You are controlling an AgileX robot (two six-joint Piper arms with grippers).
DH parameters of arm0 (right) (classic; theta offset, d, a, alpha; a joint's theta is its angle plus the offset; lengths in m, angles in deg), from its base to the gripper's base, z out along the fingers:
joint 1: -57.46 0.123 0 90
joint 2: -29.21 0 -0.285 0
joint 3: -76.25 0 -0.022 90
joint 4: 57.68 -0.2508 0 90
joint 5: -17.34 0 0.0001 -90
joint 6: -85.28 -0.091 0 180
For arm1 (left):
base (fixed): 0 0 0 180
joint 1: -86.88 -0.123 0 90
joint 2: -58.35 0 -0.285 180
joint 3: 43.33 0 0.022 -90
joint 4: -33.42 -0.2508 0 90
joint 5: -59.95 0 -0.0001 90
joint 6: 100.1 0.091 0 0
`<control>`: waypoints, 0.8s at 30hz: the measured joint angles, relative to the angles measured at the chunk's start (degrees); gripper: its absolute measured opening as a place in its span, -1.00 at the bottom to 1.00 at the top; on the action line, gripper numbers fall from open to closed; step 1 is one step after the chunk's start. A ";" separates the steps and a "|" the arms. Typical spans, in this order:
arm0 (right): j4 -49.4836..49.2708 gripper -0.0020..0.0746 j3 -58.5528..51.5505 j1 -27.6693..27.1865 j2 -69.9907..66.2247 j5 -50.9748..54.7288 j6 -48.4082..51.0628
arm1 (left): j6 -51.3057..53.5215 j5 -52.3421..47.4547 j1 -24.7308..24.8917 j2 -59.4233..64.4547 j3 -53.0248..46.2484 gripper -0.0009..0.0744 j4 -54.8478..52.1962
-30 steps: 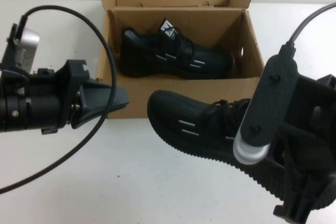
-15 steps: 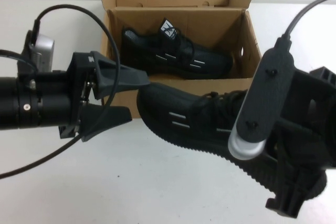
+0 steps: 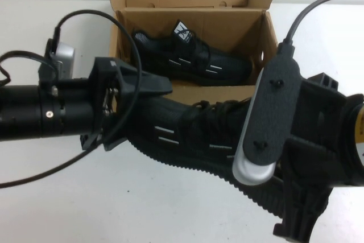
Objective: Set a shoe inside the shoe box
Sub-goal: Hand over the shoe
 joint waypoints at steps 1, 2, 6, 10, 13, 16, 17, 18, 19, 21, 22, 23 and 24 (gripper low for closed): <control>0.00 -0.97 0.00 0.00 -0.13 0.00 0.00 | 0.87 0.66 0.48 0.11 0.00 0.45 -0.01; 0.00 -0.97 0.00 0.00 -0.25 0.26 0.00 | 1.89 1.30 0.80 0.20 0.00 0.23 -0.01; 0.00 -0.97 0.00 0.00 -0.39 0.88 0.00 | 6.45 2.56 1.57 0.26 0.00 -0.61 -0.09; 0.11 -0.97 0.00 0.00 -0.39 1.02 0.00 | 7.28 2.71 1.81 0.35 0.00 -0.60 0.02; 0.00 -0.95 0.00 0.00 -0.39 1.02 0.00 | 7.44 2.71 1.81 0.35 0.00 -0.60 0.13; -0.81 -0.71 0.00 0.00 -0.39 0.61 0.00 | 7.71 2.33 1.85 0.35 0.00 -0.60 0.35; -1.12 -0.55 0.00 0.00 -0.48 0.05 -0.28 | 7.84 2.01 1.95 0.35 0.00 -0.60 0.35; -1.56 -0.39 0.00 0.00 -0.48 -0.48 -0.88 | 8.11 1.60 2.25 0.35 0.00 -0.60 0.35; -1.90 -0.17 0.00 0.00 -0.48 -0.98 -2.21 | 8.54 1.16 2.32 0.35 0.00 -0.60 0.35; -2.37 0.23 0.00 0.00 -0.48 -1.27 -5.30 | 8.86 0.28 2.45 0.35 -0.10 -0.61 0.10; -2.61 0.42 0.00 0.00 -0.48 -1.15 -6.23 | 9.02 -0.16 2.58 0.35 -0.10 -0.61 0.10; -3.02 0.56 0.00 0.00 -0.48 -0.91 -6.91 | 9.33 -0.41 2.58 0.35 -0.10 -0.61 0.40; -3.45 0.67 0.00 0.00 -0.48 -0.23 -7.51 | 9.80 -0.41 2.69 0.35 -0.10 -0.61 0.44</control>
